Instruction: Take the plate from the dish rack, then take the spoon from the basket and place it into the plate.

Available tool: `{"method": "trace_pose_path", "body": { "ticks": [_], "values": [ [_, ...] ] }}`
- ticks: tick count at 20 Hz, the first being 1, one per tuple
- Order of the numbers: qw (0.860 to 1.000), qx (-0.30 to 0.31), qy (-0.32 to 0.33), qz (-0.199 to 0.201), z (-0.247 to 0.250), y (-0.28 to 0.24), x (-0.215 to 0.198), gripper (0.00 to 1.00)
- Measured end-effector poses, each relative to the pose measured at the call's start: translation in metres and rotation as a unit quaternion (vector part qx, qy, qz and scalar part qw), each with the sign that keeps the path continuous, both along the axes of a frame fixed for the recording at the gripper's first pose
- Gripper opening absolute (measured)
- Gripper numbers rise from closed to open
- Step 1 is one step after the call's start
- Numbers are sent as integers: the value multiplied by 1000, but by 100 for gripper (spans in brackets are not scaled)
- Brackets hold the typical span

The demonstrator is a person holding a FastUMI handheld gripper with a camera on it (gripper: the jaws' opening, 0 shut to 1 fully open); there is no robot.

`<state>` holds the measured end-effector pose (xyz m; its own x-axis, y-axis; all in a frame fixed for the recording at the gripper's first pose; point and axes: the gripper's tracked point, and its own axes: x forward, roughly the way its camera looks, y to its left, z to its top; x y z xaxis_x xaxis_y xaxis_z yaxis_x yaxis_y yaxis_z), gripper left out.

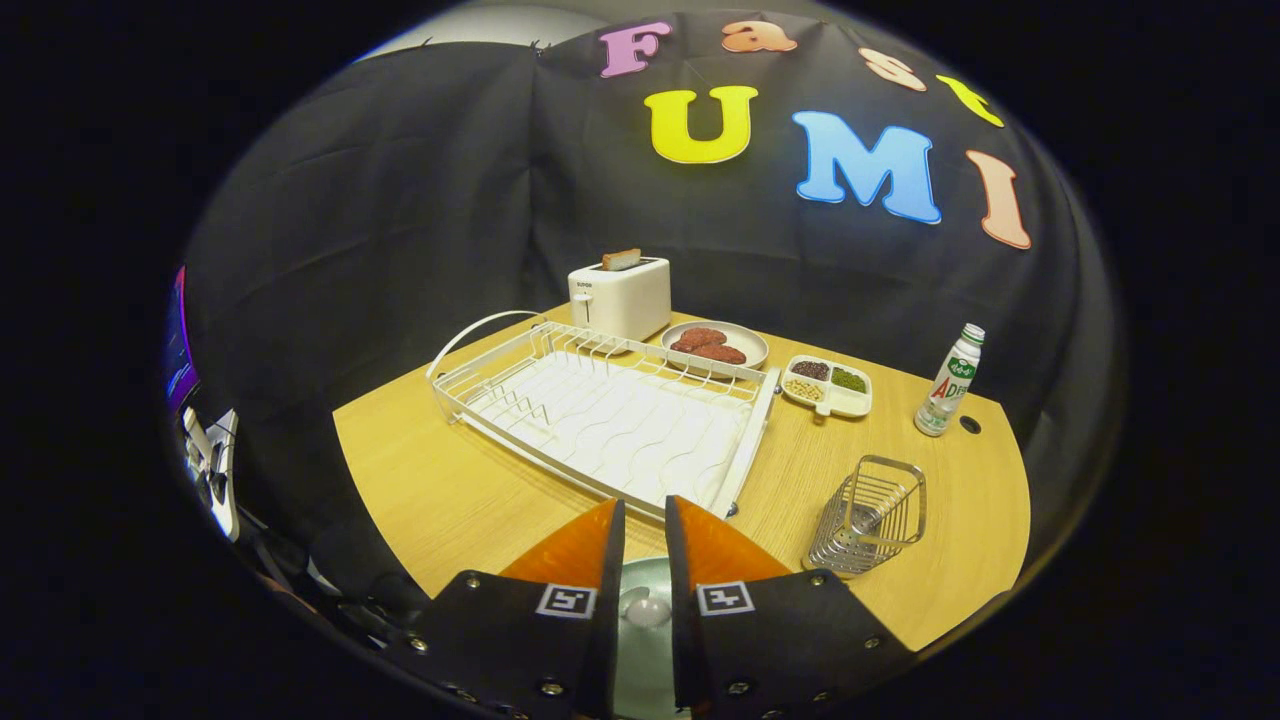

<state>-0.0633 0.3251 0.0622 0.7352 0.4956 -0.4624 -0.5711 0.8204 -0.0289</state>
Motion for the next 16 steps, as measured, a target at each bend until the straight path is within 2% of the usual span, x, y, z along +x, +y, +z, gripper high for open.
{"method": "trace_pose_path", "body": {
  "ticks": [3, 6, 9, 12, 13, 14, 16],
  "values": [
    [1000, 10, -20, -12, 19, -6, 7, 22],
    [996, 33, -62, -53, 62, -28, 22, 22],
    [985, 62, -118, -110, 121, -57, 42, 22],
    [964, 90, -181, -173, 184, -103, 51, 25],
    [954, 107, -206, -191, 206, -117, 52, 37],
    [945, 124, -223, -203, 220, -126, 52, 56],
    [938, 126, -230, -228, 230, -144, 48, 95]
  ]
}}
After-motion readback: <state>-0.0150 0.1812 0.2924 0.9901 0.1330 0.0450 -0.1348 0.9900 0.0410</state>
